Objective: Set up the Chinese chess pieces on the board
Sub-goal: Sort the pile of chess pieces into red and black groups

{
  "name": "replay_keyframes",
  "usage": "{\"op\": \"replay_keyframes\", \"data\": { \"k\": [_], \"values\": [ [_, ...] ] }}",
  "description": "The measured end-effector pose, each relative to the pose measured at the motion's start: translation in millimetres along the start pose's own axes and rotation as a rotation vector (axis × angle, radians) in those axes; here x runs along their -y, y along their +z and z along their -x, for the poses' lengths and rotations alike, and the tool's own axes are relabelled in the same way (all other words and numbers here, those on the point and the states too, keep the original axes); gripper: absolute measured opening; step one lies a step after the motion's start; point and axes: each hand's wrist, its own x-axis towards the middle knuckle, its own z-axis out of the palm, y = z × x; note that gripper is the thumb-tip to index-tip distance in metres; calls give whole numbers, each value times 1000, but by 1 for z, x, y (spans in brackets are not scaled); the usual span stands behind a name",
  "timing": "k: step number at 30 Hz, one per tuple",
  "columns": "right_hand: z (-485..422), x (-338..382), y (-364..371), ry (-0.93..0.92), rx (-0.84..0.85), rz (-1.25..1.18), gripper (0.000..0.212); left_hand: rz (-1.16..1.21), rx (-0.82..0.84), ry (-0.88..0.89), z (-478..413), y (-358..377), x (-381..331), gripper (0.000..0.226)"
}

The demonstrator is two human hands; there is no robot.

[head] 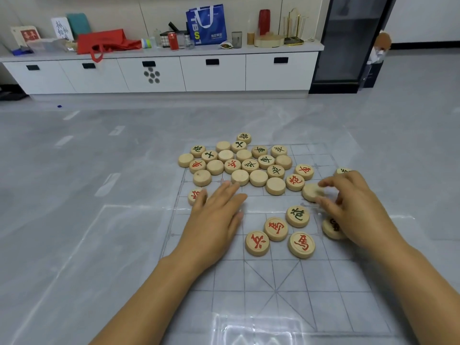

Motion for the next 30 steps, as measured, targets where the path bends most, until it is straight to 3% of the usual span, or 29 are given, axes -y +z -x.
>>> {"op": "replay_keyframes", "data": {
  "k": [2,5,10,12,15,17,21,25,30],
  "values": [
    [-2,-3,8,-18,31,55,38,59,1,39,-1,0,-7,41],
    [-6,-4,13,-32,58,45,39,140,-51,87,-12,-1,-22,42],
    [-7,0,11,102,72,-85,48,-70,-35,60,-67,4,-46,37],
    [-8,-1,9,116,64,-115,38,-142,3,7,-82,8,-48,35],
    [-6,-1,7,52,4,-111,20,-75,-6,10,-82,12,-46,34],
    [-5,0,6,-8,-12,-79,19,-24,-7,42,-76,10,-46,37],
    [-5,2,-1,-78,100,-90,13,-10,12,65,-66,6,-44,35],
    [-7,2,-7,-48,204,-203,7,56,44,-50,-51,5,-38,56],
    [-8,-5,-10,56,261,-292,6,262,-39,-195,-27,1,-24,37]
  ]
}}
